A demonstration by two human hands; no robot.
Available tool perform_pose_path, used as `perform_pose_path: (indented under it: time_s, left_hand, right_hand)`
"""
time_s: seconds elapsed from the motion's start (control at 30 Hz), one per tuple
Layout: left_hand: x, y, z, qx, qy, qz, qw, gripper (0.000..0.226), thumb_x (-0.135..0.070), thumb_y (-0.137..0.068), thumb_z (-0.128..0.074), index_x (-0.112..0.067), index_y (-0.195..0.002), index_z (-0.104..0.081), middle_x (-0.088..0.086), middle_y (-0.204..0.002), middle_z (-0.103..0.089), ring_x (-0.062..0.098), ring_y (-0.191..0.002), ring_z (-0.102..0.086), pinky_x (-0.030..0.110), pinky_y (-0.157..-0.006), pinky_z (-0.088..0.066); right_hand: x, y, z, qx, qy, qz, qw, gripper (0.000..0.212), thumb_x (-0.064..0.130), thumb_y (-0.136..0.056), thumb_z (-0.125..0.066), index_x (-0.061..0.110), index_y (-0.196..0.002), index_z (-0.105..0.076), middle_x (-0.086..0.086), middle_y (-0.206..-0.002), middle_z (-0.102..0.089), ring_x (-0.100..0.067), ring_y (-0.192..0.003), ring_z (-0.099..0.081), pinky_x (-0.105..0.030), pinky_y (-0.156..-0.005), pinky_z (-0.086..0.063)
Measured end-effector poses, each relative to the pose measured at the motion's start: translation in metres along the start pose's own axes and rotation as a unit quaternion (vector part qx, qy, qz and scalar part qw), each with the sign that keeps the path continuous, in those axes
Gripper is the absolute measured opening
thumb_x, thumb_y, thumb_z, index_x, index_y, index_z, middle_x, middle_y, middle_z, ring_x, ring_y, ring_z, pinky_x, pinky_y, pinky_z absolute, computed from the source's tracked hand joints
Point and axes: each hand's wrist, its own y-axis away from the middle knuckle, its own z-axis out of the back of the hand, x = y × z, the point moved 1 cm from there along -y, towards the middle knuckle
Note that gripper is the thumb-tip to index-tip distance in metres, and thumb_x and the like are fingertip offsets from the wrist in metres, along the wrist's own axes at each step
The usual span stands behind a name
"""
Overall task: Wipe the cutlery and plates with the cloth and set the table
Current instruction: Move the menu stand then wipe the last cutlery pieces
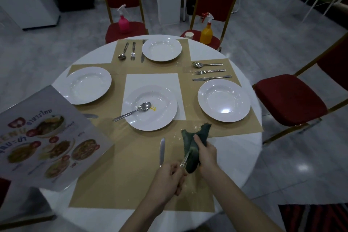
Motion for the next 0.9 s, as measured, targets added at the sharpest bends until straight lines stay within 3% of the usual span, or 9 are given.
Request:
perform_pose_path:
  time_s: [0.1, 0.27, 0.43, 0.53, 0.63, 0.77, 0.83, 0.9]
  left_hand:
    - [0.001, -0.003, 0.003, -0.005, 0.002, 0.007, 1.0, 0.026, -0.006, -0.098, -0.043, -0.006, -0.076, -0.056, 0.001, -0.05, -0.044, 0.01, -0.037, -0.036, 0.016, -0.036, -0.026]
    - [0.013, 0.004, -0.001, 0.026, -0.005, 0.015, 1.0, 0.032, -0.004, -0.096, -0.043, -0.013, -0.066, -0.052, -0.01, -0.044, -0.042, 0.006, -0.039, -0.034, 0.017, -0.04, -0.028]
    - [0.015, -0.002, 0.001, -0.016, 0.014, -0.015, 1.0, 0.028, -0.011, -0.098, -0.045, -0.01, -0.071, -0.054, -0.008, -0.05, -0.044, 0.008, -0.044, -0.035, 0.019, -0.042, -0.029]
    - [0.019, -0.004, -0.001, -0.034, 0.034, -0.028, 0.998, 0.026, -0.013, -0.1, -0.044, -0.005, -0.077, -0.054, -0.004, -0.051, -0.04, 0.01, -0.045, -0.032, 0.024, -0.044, -0.028]
    - [0.022, -0.004, -0.003, -0.059, 0.038, -0.052, 0.996, 0.027, -0.015, -0.1, -0.044, -0.008, -0.077, -0.054, -0.004, -0.052, -0.038, 0.011, -0.047, -0.033, 0.025, -0.045, -0.029]
    - [0.023, -0.007, -0.001, -0.112, 0.024, -0.087, 0.99, 0.026, -0.018, -0.1, -0.046, -0.004, -0.08, -0.055, -0.004, -0.053, -0.04, 0.013, -0.049, -0.036, 0.03, -0.048, -0.031]
    - [0.023, -0.01, -0.001, -0.12, 0.023, -0.086, 0.989, 0.027, -0.019, -0.1, -0.045, -0.007, -0.077, -0.055, -0.004, -0.052, -0.041, 0.012, -0.048, -0.036, 0.028, -0.046, -0.031]
    - [0.02, -0.013, -0.003, -0.109, 0.012, -0.08, 0.991, 0.031, -0.018, -0.1, -0.044, -0.012, -0.071, -0.052, -0.004, -0.051, -0.042, 0.011, -0.046, -0.036, 0.027, -0.046, -0.031]
  right_hand:
    - [-0.01, 0.003, -0.007, 0.056, 0.004, -0.053, 0.997, 0.025, 0.035, -0.085, -0.071, 0.013, -0.098, -0.069, -0.011, -0.096, -0.074, -0.029, -0.093, -0.068, -0.044, -0.091, -0.053]
    - [0.013, -0.019, 0.007, -0.032, -0.031, -0.057, 0.997, 0.035, 0.022, -0.088, -0.069, 0.0, -0.114, -0.062, -0.017, -0.107, -0.068, -0.032, -0.094, -0.064, -0.04, -0.091, -0.051]
    - [0.033, -0.026, 0.02, -0.026, -0.075, -0.031, 0.996, 0.029, 0.027, -0.087, -0.071, 0.006, -0.105, -0.062, -0.009, -0.094, -0.069, -0.025, -0.085, -0.066, -0.032, -0.069, -0.052]
    - [0.03, -0.02, 0.017, -0.013, -0.096, -0.028, 0.995, 0.023, 0.031, -0.087, -0.07, 0.01, -0.095, -0.064, -0.007, -0.095, -0.07, -0.024, -0.089, -0.067, -0.034, -0.077, -0.053]
    - [0.03, -0.014, 0.012, -0.052, -0.084, 0.003, 0.995, 0.021, 0.034, -0.09, -0.066, 0.014, -0.089, -0.064, -0.005, -0.098, -0.07, -0.023, -0.093, -0.066, -0.036, -0.087, -0.052]
    - [0.03, -0.006, 0.016, -0.091, -0.079, -0.012, 0.993, 0.035, 0.037, -0.092, -0.061, 0.008, -0.113, -0.06, -0.006, -0.109, -0.066, -0.027, -0.104, -0.062, -0.042, -0.099, -0.048]
    - [0.027, 0.001, 0.016, -0.066, -0.067, 0.001, 0.996, 0.03, 0.037, -0.092, -0.062, 0.009, -0.104, -0.063, -0.006, -0.106, -0.069, -0.024, -0.098, -0.065, -0.039, -0.091, -0.052]
    - [0.024, 0.015, 0.01, 0.037, -0.052, -0.008, 0.998, 0.026, 0.036, -0.09, -0.065, 0.011, -0.098, -0.066, -0.008, -0.098, -0.074, -0.023, -0.09, -0.07, -0.031, -0.077, -0.055]
